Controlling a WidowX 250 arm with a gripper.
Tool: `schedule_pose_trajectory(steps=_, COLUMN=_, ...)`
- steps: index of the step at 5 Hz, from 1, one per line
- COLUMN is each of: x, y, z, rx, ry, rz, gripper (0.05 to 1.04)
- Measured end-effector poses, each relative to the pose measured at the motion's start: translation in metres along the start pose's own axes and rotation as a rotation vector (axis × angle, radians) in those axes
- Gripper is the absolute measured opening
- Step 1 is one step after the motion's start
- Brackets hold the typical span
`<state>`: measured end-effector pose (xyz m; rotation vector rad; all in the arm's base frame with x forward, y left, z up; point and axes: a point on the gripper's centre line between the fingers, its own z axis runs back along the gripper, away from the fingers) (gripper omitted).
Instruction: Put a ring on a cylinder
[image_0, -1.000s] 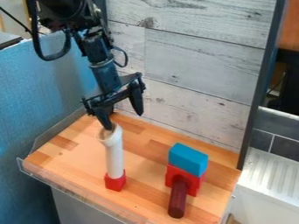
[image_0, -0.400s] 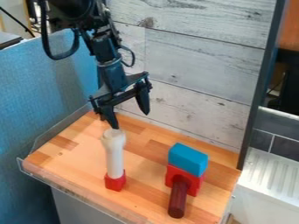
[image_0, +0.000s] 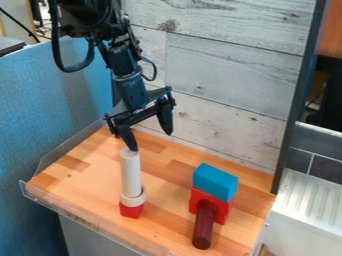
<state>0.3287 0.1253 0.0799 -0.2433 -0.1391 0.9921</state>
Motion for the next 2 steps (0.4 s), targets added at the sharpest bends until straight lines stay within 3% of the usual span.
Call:
schedule_pose_trajectory(steps=1, x=0.003, y=0.002, z=0.0, rx=0.013, ry=-0.022, rz=-0.02, gripper=1.001)
schedule_pose_trajectory(steps=2, x=0.009, y=0.013, z=0.013, rx=0.099, ry=-0.19, rz=-0.126, gripper=1.001)
